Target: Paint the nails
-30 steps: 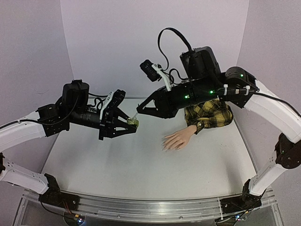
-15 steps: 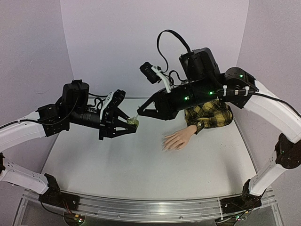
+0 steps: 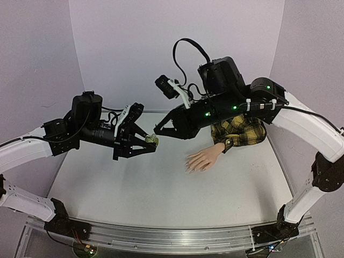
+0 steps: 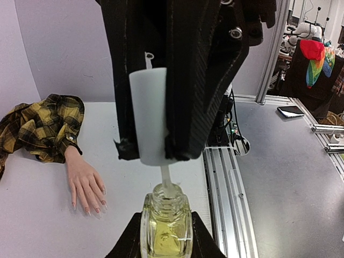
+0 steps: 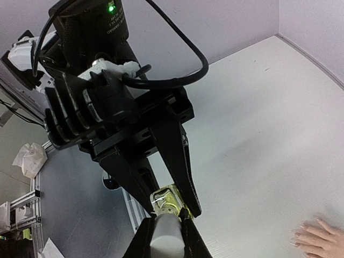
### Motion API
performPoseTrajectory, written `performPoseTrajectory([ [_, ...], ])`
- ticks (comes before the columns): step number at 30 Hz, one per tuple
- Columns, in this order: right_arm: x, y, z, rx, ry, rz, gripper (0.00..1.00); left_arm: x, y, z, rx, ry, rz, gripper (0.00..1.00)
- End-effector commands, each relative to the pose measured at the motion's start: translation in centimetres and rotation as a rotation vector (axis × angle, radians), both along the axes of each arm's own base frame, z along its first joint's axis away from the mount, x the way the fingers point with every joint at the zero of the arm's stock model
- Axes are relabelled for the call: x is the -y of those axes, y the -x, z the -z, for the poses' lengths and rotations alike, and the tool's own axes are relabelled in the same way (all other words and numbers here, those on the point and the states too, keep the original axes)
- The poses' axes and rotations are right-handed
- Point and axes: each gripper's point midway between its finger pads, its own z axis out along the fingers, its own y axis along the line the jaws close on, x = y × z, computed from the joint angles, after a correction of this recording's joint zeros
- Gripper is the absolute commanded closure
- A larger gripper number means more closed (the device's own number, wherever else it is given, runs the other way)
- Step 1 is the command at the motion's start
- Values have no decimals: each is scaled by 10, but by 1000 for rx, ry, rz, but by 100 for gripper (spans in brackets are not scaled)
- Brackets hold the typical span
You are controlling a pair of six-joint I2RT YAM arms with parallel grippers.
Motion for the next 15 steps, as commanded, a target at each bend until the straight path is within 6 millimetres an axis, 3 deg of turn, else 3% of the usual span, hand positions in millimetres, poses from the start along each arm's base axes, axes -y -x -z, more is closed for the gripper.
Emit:
performPoseTrajectory([
  [1,-5,5,-12,3,-24,-20,100,2,0,-18,46,48,13,100],
  [15,-11,9,-1,-15,9,-41,100,1,-3,-18,53,48,-10,100],
])
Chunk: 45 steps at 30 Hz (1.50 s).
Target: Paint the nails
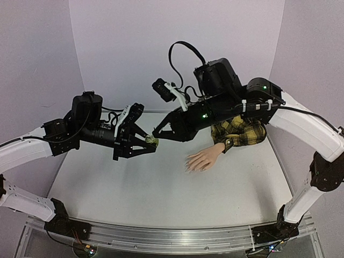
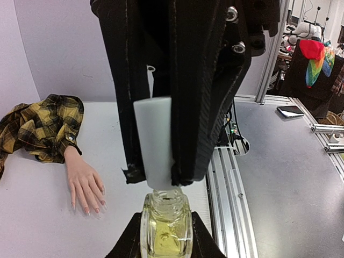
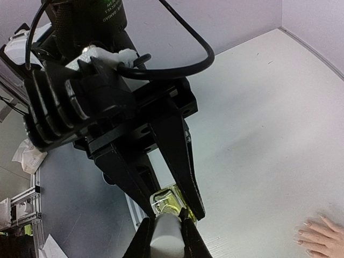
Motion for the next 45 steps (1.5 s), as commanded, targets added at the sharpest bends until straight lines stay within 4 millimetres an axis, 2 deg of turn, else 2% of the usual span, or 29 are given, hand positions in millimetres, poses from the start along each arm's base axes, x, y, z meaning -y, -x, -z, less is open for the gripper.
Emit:
performPoseTrajectory([
  [1,-7,7,-8,-2,-11,-32,100,1,-3,-18,53,49,-9,100],
  [9,-16,11,7,-13,47,-64,100,3,-5,-18,47,42,-12,100],
  [15,-19,-2,29,-26,143,0,100,6,-19,-15,50,26,-80,100],
  [20,-32,-20,48,-69,182,115,100,0,-61,-16,87,27,-320,100],
  [24,-46,-46,62,-131,183,313,100,-19,-100,-25,142,81,-576,100],
  [28,-71,-69,63,-247,76,497,100,-32,-125,-22,195,64,-737,100],
  [30,-84,-77,62,-286,27,541,100,-33,-126,-19,201,63,-745,100],
  [34,-94,-87,55,-287,-22,571,100,-33,-114,-20,207,101,-701,100],
  [38,-83,-91,44,-238,-29,600,100,-34,-113,-18,215,98,-696,100],
  [45,-81,-88,39,-215,-24,564,83,-26,-105,-18,198,106,-634,100],
])
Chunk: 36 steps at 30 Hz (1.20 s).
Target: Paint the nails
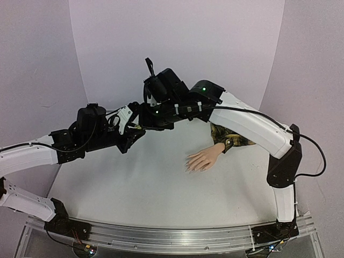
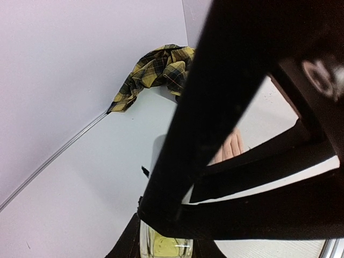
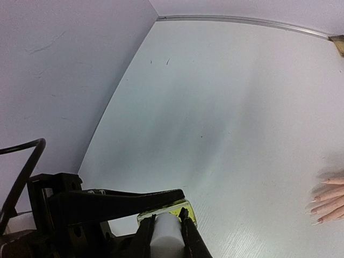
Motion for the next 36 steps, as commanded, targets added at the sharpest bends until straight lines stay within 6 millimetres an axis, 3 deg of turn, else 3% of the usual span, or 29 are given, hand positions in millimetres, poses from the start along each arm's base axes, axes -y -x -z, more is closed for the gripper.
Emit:
performPoseTrajectory([
  [1,-19,26,-23,12,-82,-93,80,18,15,-69,136,194,107,100],
  [13,12,27,-46,66,-70,-92,50,16,17,-67,131,192,108,100],
  [17,25,39,-60,78,-79,-138,36,17,20,-68,122,202,125,100],
  [24,64,57,-78,92,-89,-214,14,21,32,-73,104,229,189,100],
  [28,83,79,-88,191,-56,-377,2,28,56,-84,77,268,333,100],
  [36,97,149,-133,492,-254,-916,2,36,139,-127,-36,379,800,100],
])
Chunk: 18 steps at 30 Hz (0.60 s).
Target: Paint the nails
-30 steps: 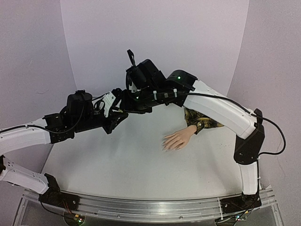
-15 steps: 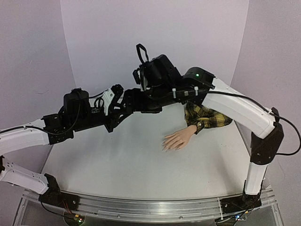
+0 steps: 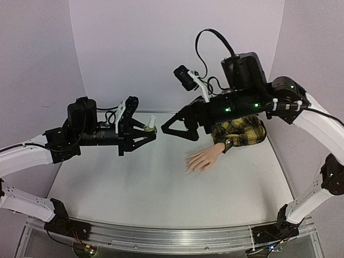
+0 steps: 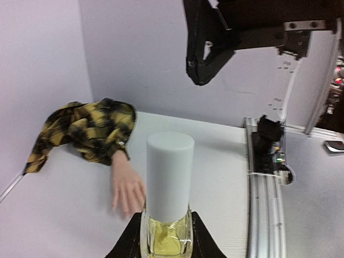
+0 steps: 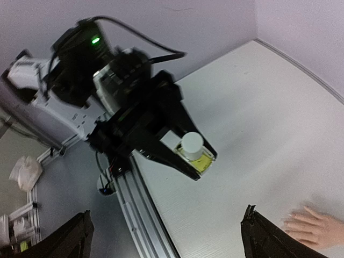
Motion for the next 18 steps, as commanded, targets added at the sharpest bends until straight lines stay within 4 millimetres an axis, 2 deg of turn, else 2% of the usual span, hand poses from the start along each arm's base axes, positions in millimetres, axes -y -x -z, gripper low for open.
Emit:
performPoseTrajectory([
  [1,0,46,-49,205,-221,-396,2,-5,68,-75,13,157,368,100],
  [5,-3,62,-61,265,-288,-539,8,-13,99,-95,-24,196,555,100],
  [7,-8,65,-70,282,-316,-585,16,-16,109,-100,-51,204,634,100],
  [10,-18,67,-77,296,-344,-642,28,-16,116,-102,-70,194,703,100],
  [18,-39,66,-92,288,-402,-719,46,-14,119,-100,-89,174,766,100],
])
